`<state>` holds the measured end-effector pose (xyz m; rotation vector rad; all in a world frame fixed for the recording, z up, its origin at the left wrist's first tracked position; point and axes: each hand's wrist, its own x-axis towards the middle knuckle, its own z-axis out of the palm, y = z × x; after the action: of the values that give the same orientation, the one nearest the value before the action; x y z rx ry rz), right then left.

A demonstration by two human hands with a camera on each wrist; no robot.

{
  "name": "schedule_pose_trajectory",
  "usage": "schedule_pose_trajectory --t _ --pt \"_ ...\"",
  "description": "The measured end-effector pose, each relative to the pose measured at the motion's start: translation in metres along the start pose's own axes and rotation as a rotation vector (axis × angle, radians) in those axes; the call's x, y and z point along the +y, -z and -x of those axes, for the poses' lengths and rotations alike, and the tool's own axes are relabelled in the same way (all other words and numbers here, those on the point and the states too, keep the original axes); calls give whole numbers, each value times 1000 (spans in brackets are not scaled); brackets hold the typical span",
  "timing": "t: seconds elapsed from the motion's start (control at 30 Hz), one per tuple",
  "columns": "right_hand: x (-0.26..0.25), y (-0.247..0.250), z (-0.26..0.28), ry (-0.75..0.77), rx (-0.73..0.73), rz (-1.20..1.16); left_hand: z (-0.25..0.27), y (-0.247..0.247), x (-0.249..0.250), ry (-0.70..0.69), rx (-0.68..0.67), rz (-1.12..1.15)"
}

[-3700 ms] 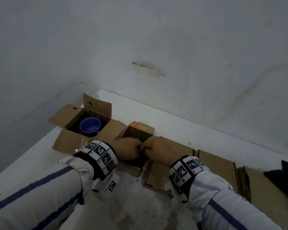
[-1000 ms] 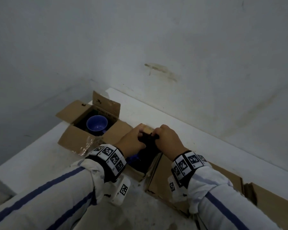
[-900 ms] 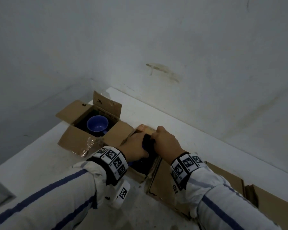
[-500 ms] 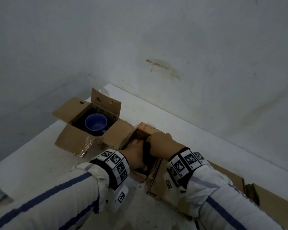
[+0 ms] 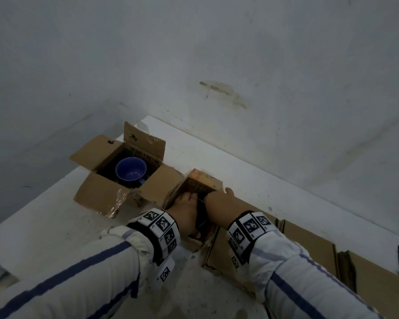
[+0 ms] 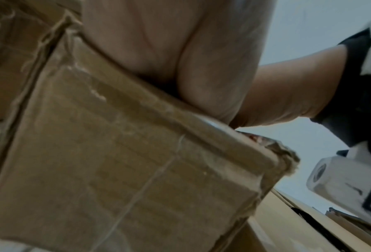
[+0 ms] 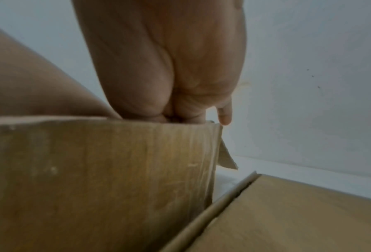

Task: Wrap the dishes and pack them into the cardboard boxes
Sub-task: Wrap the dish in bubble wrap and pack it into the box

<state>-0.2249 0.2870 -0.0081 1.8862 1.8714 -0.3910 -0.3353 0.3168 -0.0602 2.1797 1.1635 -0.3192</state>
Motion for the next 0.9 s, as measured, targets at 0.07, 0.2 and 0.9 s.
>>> schedule_pose_trajectory --t 0.07,0.2,0.9 --pt "4 -4 0 12 50 -68 3 0 0 -6 16 8" --pt "24 -8 11 -35 262 -306 11 10 5 -32 22 18" --pt "249 -157 227 -501 445 -815 7 -106 325 -370 -54 104"
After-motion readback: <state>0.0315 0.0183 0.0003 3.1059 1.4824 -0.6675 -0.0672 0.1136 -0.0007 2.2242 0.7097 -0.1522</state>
